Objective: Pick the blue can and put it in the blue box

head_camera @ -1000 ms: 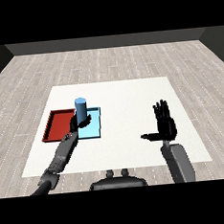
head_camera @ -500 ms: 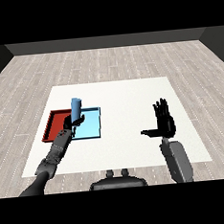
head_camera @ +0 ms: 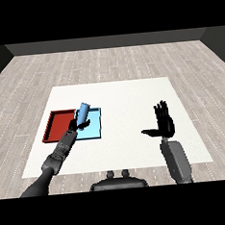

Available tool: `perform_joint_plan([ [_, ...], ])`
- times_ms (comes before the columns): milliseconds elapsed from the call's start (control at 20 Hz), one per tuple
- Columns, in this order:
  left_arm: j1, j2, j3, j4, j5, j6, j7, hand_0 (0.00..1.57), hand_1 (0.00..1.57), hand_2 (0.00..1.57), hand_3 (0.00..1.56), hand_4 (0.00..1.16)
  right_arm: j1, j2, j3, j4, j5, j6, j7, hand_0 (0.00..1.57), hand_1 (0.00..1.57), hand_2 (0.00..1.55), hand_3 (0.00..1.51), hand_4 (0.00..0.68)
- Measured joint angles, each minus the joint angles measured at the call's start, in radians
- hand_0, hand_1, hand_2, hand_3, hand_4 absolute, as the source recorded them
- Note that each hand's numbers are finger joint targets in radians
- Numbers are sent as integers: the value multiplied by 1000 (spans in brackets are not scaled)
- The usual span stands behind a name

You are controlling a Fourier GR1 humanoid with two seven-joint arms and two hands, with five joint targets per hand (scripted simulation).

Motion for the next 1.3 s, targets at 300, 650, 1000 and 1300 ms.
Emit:
perform_joint_plan([
  [300,-10,-7,4,25,-10,-39,14,317,317,383,467,774,-4,2,-12,14,-3,12,-14,0,0,0,0,0],
  [650,-12,-34,2,38,-30,15,35,0,0,0,0,0,-3,11,-20,31,-22,47,-31,0,0,0,0,0],
  [1000,53,-52,112,-88,63,208,-178,0,0,0,0,0,-10,15,-27,7,-36,54,-20,0,0,0,0,0],
  [1300,115,-56,152,-318,113,133,-453,0,0,0,0,0,-7,17,-19,6,-30,56,-14,0,0,0,0,0],
])
